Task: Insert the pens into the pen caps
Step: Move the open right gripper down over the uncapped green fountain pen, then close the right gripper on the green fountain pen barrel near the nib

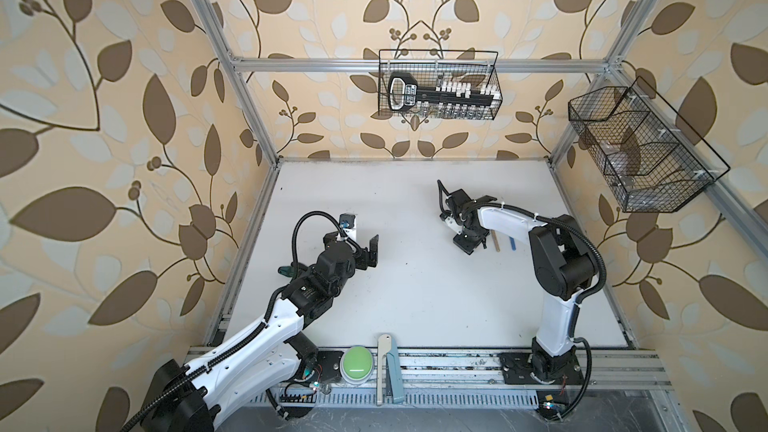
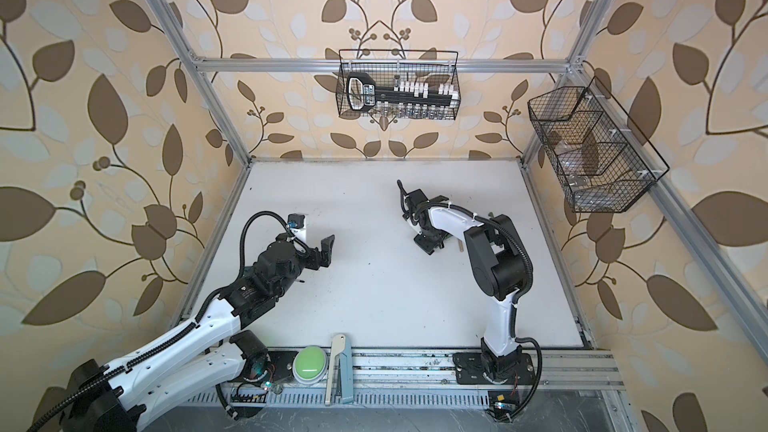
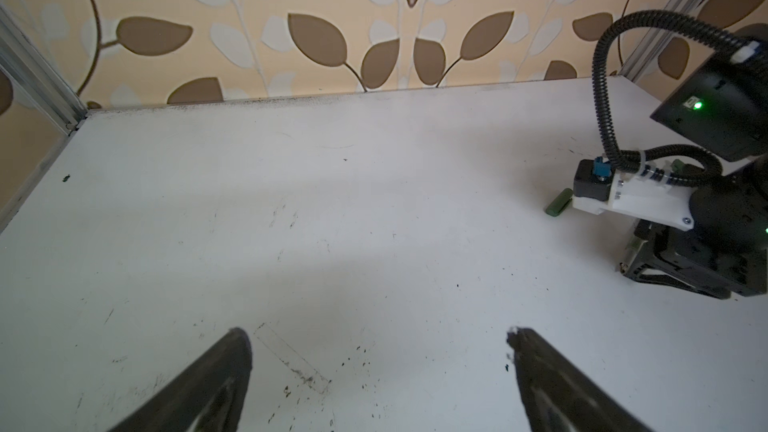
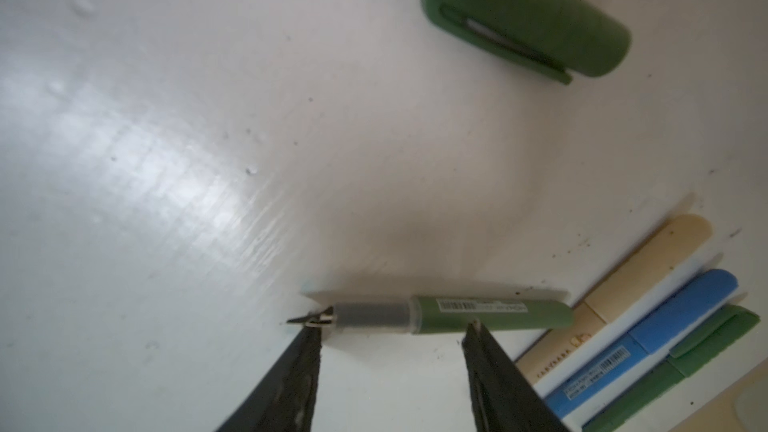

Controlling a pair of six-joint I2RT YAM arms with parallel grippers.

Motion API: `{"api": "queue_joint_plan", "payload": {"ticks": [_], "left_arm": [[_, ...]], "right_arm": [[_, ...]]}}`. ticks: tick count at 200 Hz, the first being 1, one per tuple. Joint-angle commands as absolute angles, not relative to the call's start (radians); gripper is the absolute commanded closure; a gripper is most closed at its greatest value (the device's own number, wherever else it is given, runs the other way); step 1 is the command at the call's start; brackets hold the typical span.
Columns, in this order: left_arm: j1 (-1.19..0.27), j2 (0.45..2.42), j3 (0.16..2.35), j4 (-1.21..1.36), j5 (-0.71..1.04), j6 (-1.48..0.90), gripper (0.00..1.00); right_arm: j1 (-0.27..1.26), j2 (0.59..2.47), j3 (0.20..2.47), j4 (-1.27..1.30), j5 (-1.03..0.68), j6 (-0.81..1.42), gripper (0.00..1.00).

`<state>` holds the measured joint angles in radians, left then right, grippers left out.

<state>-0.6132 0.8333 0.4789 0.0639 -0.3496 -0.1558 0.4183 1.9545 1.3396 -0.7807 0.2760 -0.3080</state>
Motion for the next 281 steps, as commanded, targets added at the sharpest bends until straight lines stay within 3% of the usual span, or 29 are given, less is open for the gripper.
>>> {"api": "queue_joint_plan", "payload": {"ticks": [1, 45, 98, 126, 207, 281], "left_arm": [[-0.604, 0.838, 0.513, 0.08, -0.377, -0.141, 0.01], [-0.603, 0.844, 0.515, 0.078, -0.377, -0.139, 0.01], [-0.603, 0.857, 0.52, 0.074, -0.373, -0.137, 0.01], [-0.604, 0.857, 0.522, 0.074, -0.371, -0.137, 0.01], [-0.604, 0.866, 0.528, 0.068, -0.365, -0.138, 0.01], [-0.603, 0.86, 0.529, 0.067, -0.356, -0.141, 0.01]], "right_arm": [[0.408, 1.982, 1.39, -0.77, 0.237, -0.343, 0.43], [0.381, 2.019, 1.448, -0.782, 0.192, -0.358, 0.45], [0.317, 2.048, 1.492, -0.825, 0.037, -0.311, 0.59], [0.312, 2.054, 1.48, -0.827, 0.045, -0.287, 0.63], [0.34, 2.074, 1.502, -0.826, 0.062, -0.117, 0.56], [0.313, 2.059, 1.473, -0.812, 0.054, 0.042, 0.62]]}}
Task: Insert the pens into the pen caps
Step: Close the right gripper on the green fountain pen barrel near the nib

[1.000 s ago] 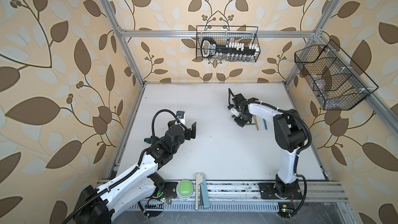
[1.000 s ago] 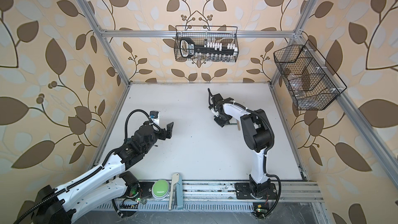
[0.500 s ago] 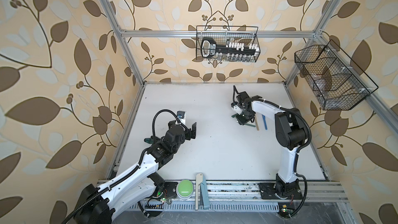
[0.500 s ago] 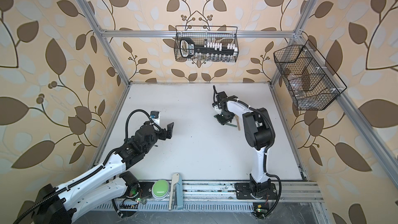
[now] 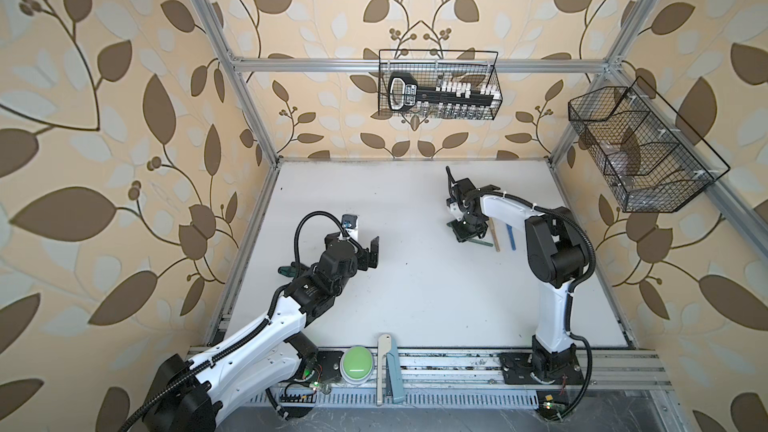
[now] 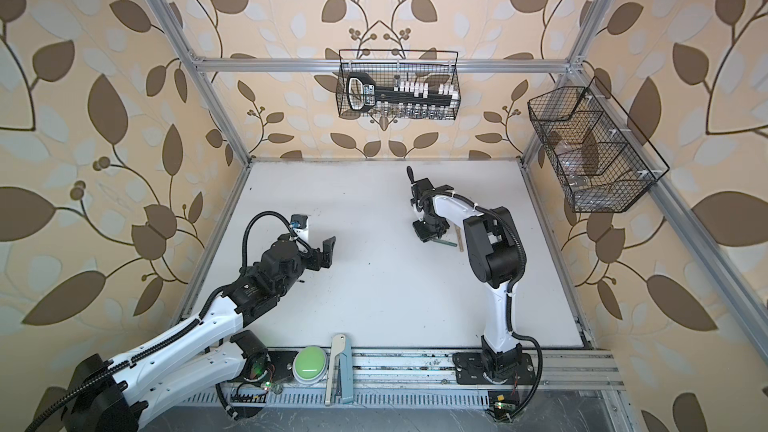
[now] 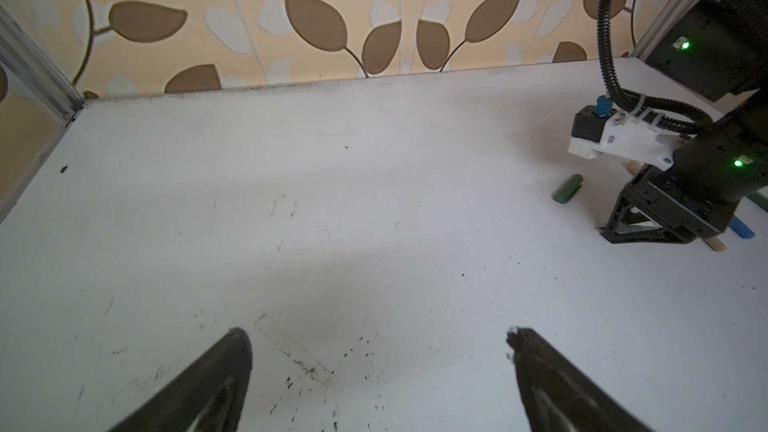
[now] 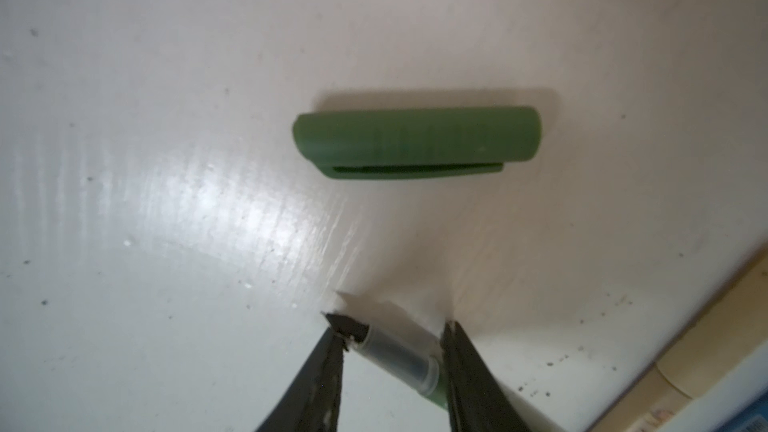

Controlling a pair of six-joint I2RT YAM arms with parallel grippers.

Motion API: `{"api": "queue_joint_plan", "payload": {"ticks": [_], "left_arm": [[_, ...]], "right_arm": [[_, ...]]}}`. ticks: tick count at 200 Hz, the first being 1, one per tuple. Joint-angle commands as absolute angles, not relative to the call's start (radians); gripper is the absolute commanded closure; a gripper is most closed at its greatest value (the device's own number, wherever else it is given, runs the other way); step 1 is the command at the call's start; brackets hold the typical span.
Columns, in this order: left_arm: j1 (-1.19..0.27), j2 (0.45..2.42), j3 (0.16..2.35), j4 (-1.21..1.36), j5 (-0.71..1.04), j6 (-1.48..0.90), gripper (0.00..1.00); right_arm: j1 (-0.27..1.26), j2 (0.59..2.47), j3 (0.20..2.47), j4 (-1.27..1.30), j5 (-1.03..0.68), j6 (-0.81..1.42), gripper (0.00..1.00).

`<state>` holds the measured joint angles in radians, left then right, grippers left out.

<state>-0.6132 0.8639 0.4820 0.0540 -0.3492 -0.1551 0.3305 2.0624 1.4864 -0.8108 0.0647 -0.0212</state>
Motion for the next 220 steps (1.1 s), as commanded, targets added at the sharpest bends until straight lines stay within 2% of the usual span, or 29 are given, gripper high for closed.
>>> {"api": "queue_joint_plan", "payload": {"ticks": [1, 27, 108, 144, 170, 220], "left_arm": [[-0.603, 0.86, 0.528, 0.067, -0.355, -0.141, 0.01], [-0.603, 0.861, 0.53, 0.067, -0.351, -0.14, 0.01], [-0.603, 0.859, 0.534, 0.06, -0.347, -0.138, 0.01], [-0.603, 0.857, 0.534, 0.06, -0.344, -0.141, 0.01], [-0.603, 0.859, 0.534, 0.06, -0.343, -0.141, 0.01], [-0.604, 0.868, 0.533, 0.069, -0.347, -0.153, 0.01]], "right_arm": [[0.311, 2.059, 1.474, -0.811, 0.055, 0.042, 0.63], [0.301, 2.061, 1.479, -0.811, 0.061, 0.057, 0.65], [0.254, 2.036, 1.474, -0.739, -0.082, 0.158, 0.75], [0.252, 1.961, 1.466, -0.729, -0.073, 0.117, 0.59], [0.265, 1.896, 1.438, -0.724, -0.046, 0.052, 0.53], [0.296, 1.906, 1.44, -0.833, -0.007, -0.113, 0.53]]}}
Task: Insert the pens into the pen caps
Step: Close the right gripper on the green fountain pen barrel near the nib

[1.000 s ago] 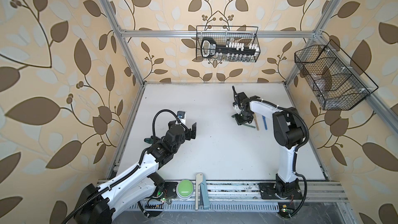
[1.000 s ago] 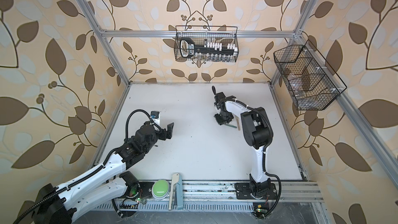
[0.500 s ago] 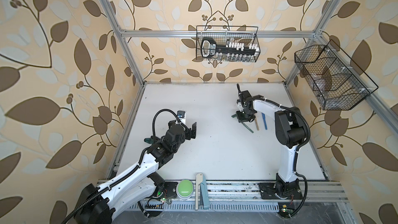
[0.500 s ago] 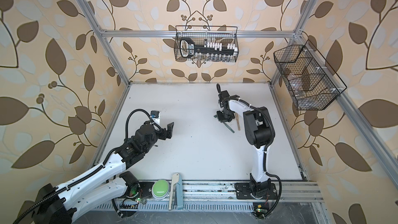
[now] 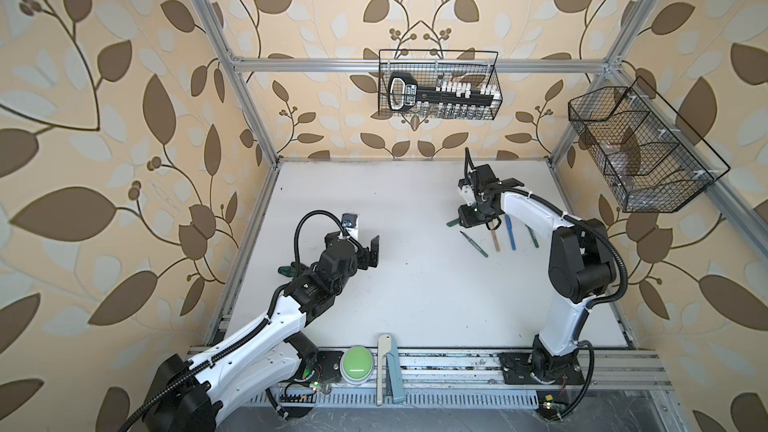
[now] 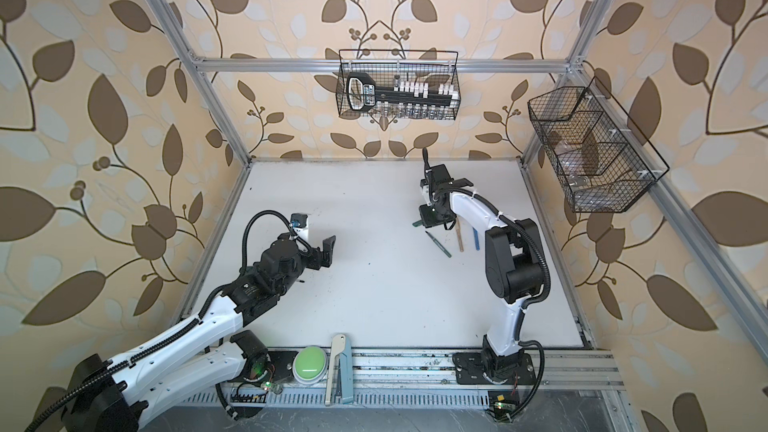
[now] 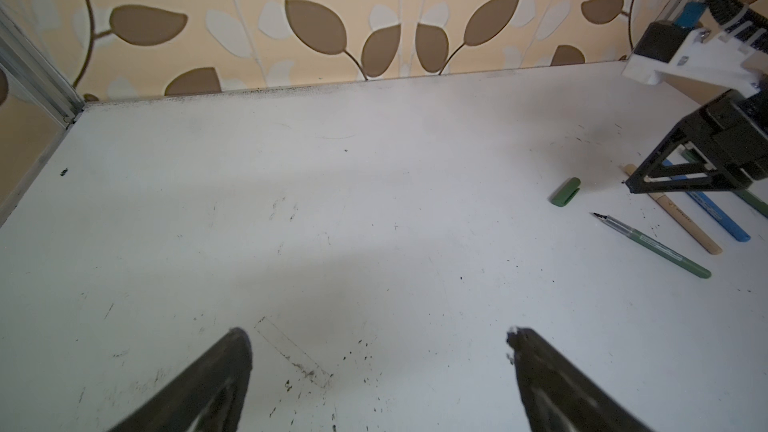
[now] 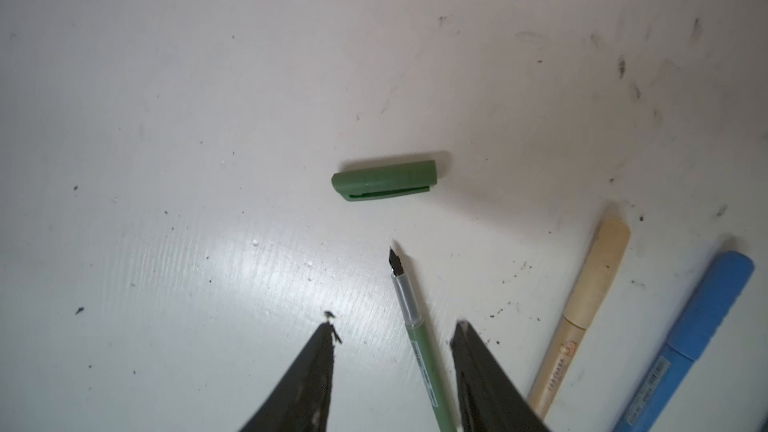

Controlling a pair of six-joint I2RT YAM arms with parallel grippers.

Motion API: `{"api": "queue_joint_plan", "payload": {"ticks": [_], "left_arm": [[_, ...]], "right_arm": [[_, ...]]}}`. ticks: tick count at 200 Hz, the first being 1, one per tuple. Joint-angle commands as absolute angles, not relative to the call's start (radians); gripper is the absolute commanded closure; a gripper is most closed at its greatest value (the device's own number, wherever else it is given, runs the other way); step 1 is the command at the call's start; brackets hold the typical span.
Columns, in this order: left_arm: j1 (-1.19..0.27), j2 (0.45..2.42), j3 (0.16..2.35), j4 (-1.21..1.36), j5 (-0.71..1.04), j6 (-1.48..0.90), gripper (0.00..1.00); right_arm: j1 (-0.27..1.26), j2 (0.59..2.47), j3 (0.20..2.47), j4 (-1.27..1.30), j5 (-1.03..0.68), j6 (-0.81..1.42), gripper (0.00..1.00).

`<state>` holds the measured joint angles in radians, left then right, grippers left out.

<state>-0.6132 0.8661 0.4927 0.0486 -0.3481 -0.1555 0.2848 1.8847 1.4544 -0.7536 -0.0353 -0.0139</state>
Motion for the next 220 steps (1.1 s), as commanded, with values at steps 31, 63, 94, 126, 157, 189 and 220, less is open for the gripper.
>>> {"api": "queue_joint_plan", "payload": {"ticks": [31, 63, 94, 126, 157, 189, 220], "left_arm": [[-0.603, 0.882, 0.536, 0.067, -0.345, -0.149, 0.01], [-0.603, 0.895, 0.543, 0.061, -0.341, -0.149, 0.01], [-0.603, 0.887, 0.542, 0.059, -0.339, -0.147, 0.01], [-0.603, 0.884, 0.542, 0.06, -0.338, -0.149, 0.01], [-0.603, 0.881, 0.54, 0.059, -0.33, -0.144, 0.01], [-0.603, 0.876, 0.539, 0.059, -0.331, -0.142, 0.01], [-0.603, 0.876, 0.538, 0.06, -0.338, -0.143, 0.01]], "right_arm": [[0.318, 1.938, 1.444, -0.834, 0.016, -0.145, 0.55], [0.34, 1.987, 1.465, -0.842, 0.027, -0.159, 0.56], [0.341, 2.013, 1.482, -0.847, 0.042, -0.167, 0.58], [0.343, 2.036, 1.502, -0.854, 0.062, -0.175, 0.59], [0.341, 2.047, 1.508, -0.848, 0.073, -0.185, 0.6], [0.333, 2.066, 1.508, -0.866, 0.064, -0.193, 0.63], [0.331, 2.072, 1.501, -0.866, 0.065, -0.195, 0.65]]}}
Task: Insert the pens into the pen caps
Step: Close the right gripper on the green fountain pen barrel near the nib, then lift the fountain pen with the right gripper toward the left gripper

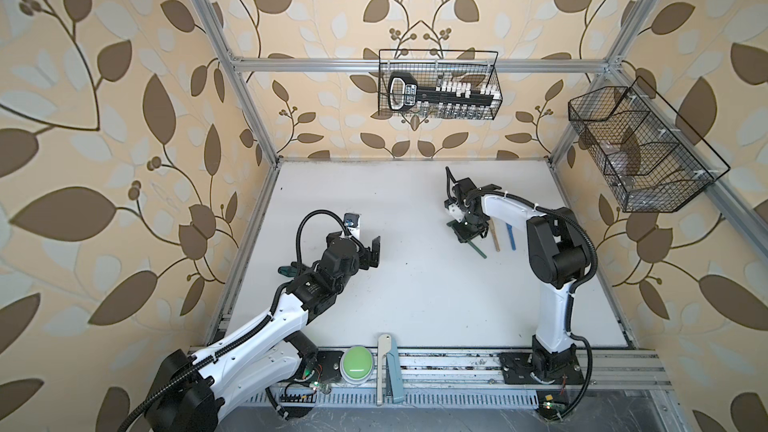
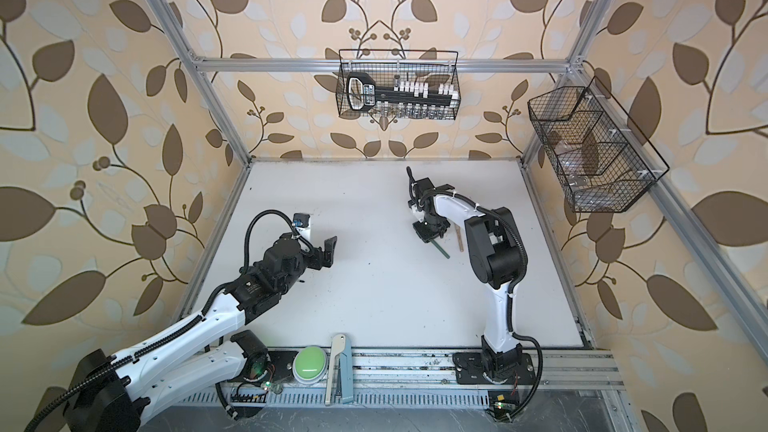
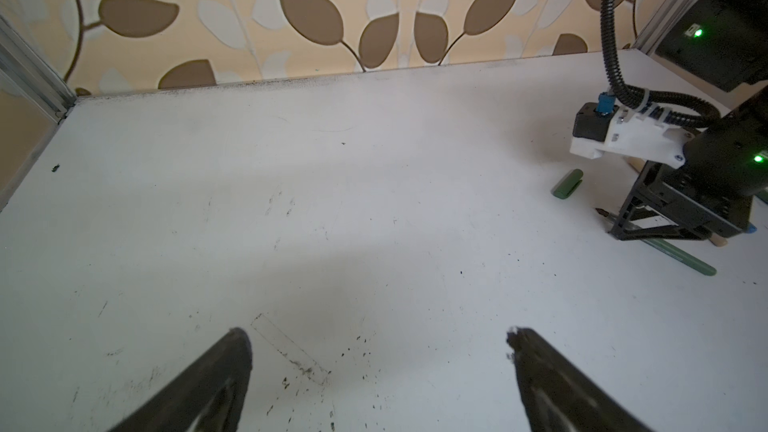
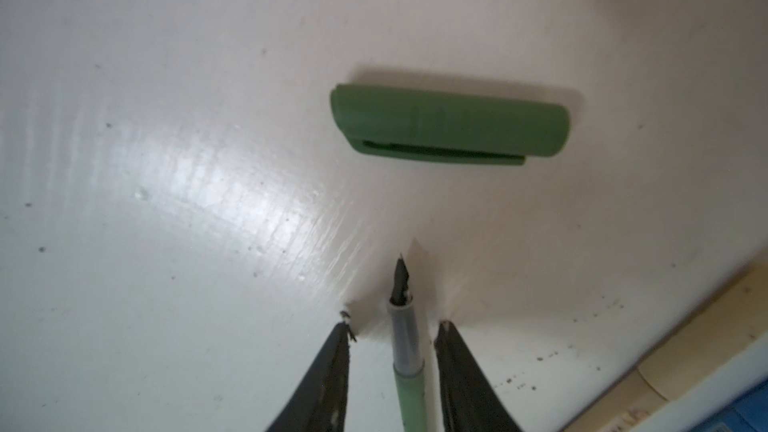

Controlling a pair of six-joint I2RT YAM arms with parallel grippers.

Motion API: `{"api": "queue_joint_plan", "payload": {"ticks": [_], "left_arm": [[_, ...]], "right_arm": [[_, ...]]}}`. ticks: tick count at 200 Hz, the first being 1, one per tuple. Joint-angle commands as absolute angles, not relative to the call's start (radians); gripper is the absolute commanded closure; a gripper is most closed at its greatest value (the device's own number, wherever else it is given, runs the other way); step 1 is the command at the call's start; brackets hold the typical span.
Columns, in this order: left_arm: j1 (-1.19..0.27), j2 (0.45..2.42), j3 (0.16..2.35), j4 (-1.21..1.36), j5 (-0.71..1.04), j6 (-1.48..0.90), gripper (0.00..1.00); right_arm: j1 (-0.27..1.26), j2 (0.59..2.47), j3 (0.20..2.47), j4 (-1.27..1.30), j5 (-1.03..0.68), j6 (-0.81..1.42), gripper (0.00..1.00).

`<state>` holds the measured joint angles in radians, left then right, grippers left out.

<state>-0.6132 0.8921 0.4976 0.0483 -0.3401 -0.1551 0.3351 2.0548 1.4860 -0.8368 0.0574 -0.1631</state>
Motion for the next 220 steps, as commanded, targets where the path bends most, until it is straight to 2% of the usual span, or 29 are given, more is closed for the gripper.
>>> {"api": "queue_joint_plan", "payload": {"ticks": [1, 23, 103, 123, 144, 182, 220], "left_arm": [[-0.603, 0.876, 0.539, 0.06, -0.339, -0.143, 0.01], [-0.603, 0.878, 0.539, 0.06, -0.336, -0.14, 0.01], [-0.603, 0.888, 0.544, 0.06, -0.33, -0.14, 0.01], [-0.603, 0.894, 0.543, 0.062, -0.33, -0.139, 0.01], [-0.603, 0.908, 0.557, 0.047, -0.341, -0.141, 0.01], [-0.603, 0.926, 0.567, 0.041, -0.301, -0.14, 0.01], [-0.604, 0.949, 0.585, 0.035, -0.233, -0.165, 0.01]], "right_arm": [[0.331, 2.072, 1.5, -0.865, 0.065, -0.196, 0.65], [0.333, 2.082, 1.495, -0.861, 0.076, -0.188, 0.66], [0.339, 2.118, 1.455, -0.825, 0.094, -0.128, 0.8], [0.343, 2.107, 1.444, -0.799, 0.104, -0.093, 0.89], [0.355, 2.08, 1.437, -0.782, 0.087, -0.067, 0.92], [0.359, 2.011, 1.405, -0.732, -0.007, -0.041, 0.95], [0.343, 1.892, 1.318, -0.603, -0.243, -0.017, 0.96]]}}
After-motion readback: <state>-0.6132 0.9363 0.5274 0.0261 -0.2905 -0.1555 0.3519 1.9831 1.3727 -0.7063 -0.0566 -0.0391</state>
